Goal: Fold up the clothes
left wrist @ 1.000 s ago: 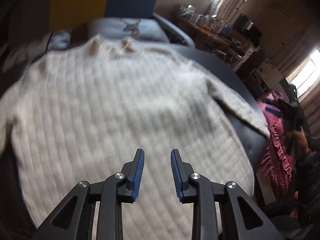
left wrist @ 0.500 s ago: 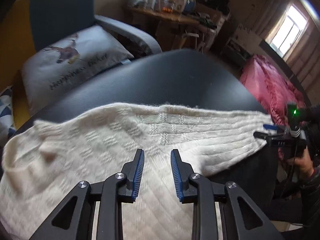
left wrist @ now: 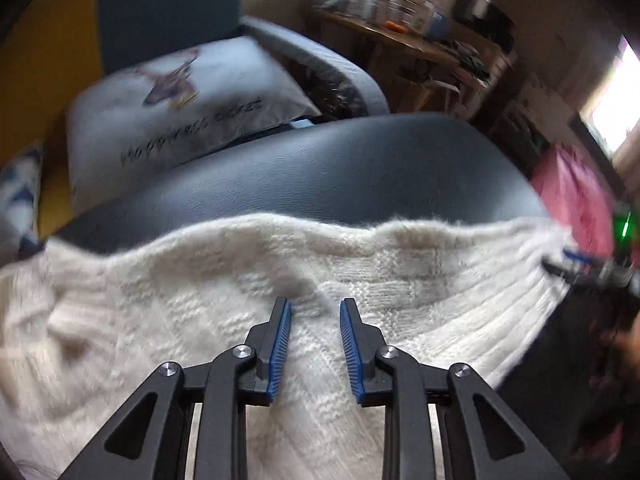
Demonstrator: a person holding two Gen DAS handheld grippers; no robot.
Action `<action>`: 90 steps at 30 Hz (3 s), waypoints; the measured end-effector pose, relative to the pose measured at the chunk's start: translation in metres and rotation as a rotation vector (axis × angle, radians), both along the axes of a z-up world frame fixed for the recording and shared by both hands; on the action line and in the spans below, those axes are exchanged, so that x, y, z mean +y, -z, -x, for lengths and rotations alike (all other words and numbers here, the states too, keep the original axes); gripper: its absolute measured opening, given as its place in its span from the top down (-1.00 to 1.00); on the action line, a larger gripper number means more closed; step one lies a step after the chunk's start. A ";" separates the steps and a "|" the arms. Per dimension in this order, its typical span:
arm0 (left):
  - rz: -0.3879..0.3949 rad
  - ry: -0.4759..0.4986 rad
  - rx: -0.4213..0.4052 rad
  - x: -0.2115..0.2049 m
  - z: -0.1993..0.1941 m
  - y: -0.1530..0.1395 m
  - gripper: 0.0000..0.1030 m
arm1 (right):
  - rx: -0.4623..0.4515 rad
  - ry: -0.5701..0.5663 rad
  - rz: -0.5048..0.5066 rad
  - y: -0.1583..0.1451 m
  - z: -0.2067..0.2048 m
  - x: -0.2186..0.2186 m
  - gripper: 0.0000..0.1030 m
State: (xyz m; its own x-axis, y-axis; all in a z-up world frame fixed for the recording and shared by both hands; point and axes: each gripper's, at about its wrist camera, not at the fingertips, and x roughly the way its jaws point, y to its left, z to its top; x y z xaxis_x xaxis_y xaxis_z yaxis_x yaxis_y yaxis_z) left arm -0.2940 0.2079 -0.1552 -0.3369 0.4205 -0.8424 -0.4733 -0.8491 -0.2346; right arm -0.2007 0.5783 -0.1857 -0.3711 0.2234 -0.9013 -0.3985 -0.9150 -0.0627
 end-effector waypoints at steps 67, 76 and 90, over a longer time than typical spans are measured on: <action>-0.017 0.219 0.044 -0.014 -0.105 -0.010 0.51 | 0.370 -0.213 0.760 -0.032 -0.090 -0.172 -1.00; 0.056 0.318 -0.007 0.027 -0.117 0.021 0.49 | 0.047 -0.040 0.121 -0.002 -0.026 -0.145 -1.00; -0.089 0.165 0.002 0.021 -0.016 -0.014 0.52 | 0.146 -0.142 0.068 -0.048 -0.016 -0.139 -1.00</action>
